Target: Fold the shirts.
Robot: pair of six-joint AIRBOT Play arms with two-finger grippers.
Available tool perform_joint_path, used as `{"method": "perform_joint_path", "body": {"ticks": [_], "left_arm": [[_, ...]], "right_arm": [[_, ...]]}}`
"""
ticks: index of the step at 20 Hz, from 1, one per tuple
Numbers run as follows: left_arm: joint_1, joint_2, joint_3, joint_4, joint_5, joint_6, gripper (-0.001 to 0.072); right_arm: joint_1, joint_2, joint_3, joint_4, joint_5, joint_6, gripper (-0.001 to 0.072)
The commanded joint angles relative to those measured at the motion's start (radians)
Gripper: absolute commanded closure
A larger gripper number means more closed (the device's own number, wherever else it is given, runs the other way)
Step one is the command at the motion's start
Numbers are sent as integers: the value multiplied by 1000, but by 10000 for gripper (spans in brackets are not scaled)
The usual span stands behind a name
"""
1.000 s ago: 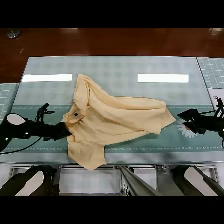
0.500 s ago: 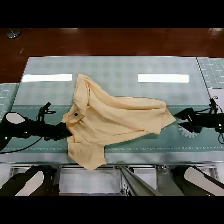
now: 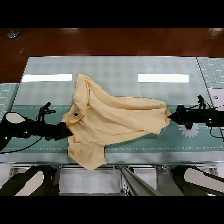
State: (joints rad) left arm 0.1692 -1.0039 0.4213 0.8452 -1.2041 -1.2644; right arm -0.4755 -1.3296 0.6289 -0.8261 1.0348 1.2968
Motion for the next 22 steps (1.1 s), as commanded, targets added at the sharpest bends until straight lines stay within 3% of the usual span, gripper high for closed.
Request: {"method": "perform_joint_path", "body": {"ticks": [1, 5, 8, 10, 12, 14, 17, 22], "left_arm": [[0, 1, 3, -1, -1, 0, 687], [1, 20, 204, -73, -46, 24, 687], [1, 50, 603, -394, 28, 130, 687], [1, 54, 923, -461, 134, 153, 687], [1, 54, 1205, -382, 212, 151, 688], [1, 58, 1419, -247, 226, 88, 688], [1, 108, 1619, 33, 200, -39, 688], [1, 340, 1656, 407, 158, -208, 688]], "right_arm": [[42, -5, 19, -19, 56, -43, 691], [42, 64, 296, 43, 191, -60, 692], [43, 148, 682, 165, 145, 2, 692], [42, 185, 979, 120, 84, 79, 692], [42, 219, 1240, -10, 87, 171, 692], [42, 279, 1416, -108, 124, 217, 692], [42, 443, 1456, -219, 171, 255, 691], [42, 719, 1456, -390, 333, 280, 691]]}}
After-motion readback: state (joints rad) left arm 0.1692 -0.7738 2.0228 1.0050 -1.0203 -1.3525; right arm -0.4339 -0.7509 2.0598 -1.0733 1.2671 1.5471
